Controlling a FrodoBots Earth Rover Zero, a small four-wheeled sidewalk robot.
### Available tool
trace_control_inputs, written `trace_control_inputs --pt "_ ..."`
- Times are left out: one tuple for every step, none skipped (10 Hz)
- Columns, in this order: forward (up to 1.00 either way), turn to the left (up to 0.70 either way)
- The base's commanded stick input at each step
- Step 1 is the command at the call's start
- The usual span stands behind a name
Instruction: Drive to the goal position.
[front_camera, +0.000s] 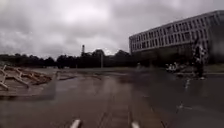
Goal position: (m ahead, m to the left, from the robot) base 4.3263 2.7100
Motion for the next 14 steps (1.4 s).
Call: trace_control_inputs --pt "1.0 0.0" --pt "1.0 0.0" --pt "1.0 0.0" --pt "1.0 0.0" --pt "1.0 0.0" --pt "1.0 0.0" --pt "1.0 0.0" --pt "1.0 0.0" --pt "1.0 0.0" --pt "1.0 0.13" --pt "1.0 0.39" --pt "1.0 0.4" --pt "1.0 0.4" --pt "1.0 0.4"
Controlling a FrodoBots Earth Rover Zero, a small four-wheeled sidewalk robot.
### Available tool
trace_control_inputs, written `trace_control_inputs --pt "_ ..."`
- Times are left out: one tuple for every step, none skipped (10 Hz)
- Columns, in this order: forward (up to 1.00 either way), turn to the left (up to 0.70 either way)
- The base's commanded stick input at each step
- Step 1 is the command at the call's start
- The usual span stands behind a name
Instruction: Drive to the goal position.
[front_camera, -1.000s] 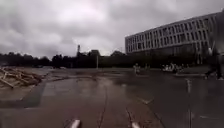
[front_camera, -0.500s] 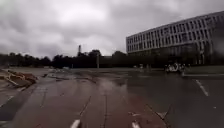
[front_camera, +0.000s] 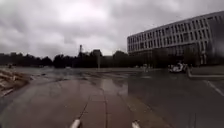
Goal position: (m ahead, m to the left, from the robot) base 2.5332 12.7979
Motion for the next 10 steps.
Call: trace_control_inputs --pt "1.0 0.4" --pt "1.0 0.34" --pt "1.0 0.29" --pt "1.0 0.02" --pt "1.0 0.0" --pt "1.0 0.0" --pt "1.0 0.0" --pt "1.0 0.0" --pt "1.0 0.0" --pt "1.0 0.0"
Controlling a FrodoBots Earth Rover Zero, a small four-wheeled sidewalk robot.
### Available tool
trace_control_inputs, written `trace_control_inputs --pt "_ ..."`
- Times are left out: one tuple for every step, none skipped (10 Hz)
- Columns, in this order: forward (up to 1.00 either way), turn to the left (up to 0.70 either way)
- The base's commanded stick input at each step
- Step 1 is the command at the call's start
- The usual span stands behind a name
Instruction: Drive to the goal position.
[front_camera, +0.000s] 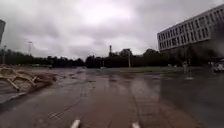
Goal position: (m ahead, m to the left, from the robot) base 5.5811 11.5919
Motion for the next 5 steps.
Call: trace_control_inputs --pt "1.0 0.0" --pt "1.0 0.0" --pt "1.0 0.0" --pt "1.0 0.0" --pt "1.0 0.0"
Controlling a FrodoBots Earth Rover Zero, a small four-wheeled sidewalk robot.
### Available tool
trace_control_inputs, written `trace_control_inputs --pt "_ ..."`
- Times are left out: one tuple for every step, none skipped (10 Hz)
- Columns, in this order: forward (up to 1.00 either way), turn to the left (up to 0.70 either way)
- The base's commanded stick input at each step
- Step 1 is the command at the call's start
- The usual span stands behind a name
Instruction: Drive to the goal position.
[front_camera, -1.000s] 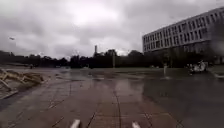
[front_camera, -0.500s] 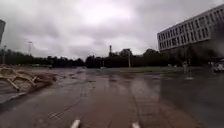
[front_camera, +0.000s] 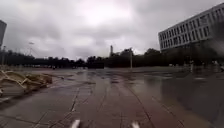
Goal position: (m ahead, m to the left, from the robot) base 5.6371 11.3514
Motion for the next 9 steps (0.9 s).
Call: trace_control_inputs --pt "1.0 0.0" --pt "1.0 0.0" --pt "1.0 0.0" --pt "1.0 0.0" --pt "1.0 0.0" --pt "1.0 0.0" --pt "1.0 0.07" --pt "1.0 0.22" --pt "1.0 0.36"
